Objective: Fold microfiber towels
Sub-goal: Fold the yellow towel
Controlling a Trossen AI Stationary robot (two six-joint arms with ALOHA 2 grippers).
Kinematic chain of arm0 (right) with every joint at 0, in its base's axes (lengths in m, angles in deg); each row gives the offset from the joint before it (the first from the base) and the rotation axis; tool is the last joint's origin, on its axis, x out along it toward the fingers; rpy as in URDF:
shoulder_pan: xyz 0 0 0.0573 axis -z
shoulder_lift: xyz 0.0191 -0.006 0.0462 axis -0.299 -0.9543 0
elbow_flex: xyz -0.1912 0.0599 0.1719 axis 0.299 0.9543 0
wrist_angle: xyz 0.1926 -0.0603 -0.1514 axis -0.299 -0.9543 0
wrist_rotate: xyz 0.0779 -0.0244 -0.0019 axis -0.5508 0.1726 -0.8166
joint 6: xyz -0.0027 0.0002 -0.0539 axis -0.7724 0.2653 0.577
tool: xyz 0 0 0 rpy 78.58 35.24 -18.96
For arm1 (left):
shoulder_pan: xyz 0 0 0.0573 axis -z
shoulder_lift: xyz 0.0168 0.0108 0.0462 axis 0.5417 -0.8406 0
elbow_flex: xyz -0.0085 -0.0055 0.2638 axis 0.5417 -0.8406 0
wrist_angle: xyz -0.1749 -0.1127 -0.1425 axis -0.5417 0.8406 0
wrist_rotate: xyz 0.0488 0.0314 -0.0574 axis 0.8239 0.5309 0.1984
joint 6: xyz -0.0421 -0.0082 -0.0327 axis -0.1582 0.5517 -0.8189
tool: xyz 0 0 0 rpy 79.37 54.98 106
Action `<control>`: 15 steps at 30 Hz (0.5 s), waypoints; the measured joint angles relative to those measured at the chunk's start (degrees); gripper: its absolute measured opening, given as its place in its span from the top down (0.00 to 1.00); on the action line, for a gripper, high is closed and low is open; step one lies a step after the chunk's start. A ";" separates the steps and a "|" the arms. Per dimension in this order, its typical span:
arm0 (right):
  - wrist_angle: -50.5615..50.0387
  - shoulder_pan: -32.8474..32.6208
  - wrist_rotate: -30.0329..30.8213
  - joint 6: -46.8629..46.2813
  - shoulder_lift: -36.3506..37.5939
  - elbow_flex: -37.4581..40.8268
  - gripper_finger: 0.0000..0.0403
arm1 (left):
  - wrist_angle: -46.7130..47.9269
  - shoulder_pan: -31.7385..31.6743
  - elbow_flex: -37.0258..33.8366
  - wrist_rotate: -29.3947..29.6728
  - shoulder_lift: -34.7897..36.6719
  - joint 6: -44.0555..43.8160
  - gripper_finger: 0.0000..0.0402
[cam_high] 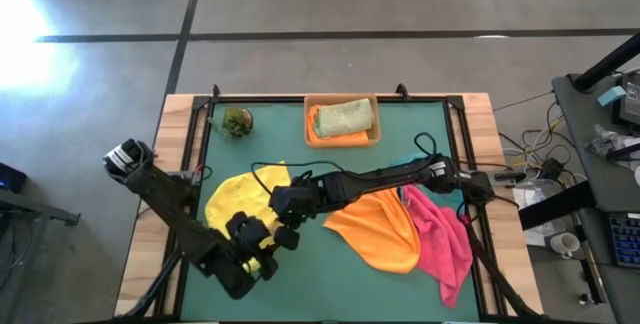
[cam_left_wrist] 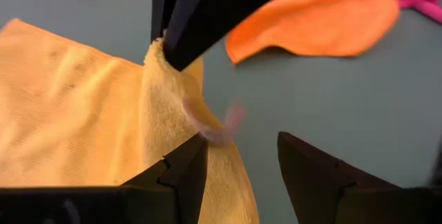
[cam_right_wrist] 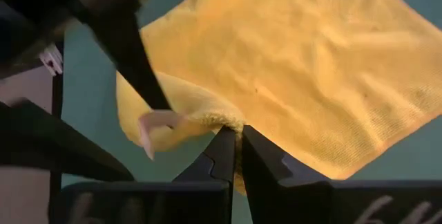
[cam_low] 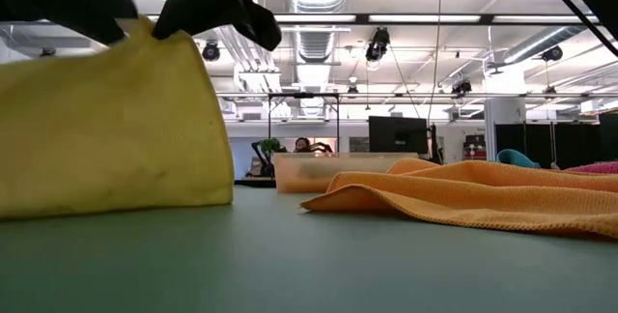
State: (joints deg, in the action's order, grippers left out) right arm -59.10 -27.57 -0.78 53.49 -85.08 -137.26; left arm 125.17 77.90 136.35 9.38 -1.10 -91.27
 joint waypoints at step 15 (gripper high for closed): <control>-7.10 1.22 -0.42 1.08 0.00 -6.31 0.97 | 8.22 -3.07 -0.10 -4.95 0.00 -0.41 0.60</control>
State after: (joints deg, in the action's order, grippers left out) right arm -66.20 -26.35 -1.20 54.57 -85.08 -143.57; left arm 133.39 74.84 136.26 4.44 -1.10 -91.68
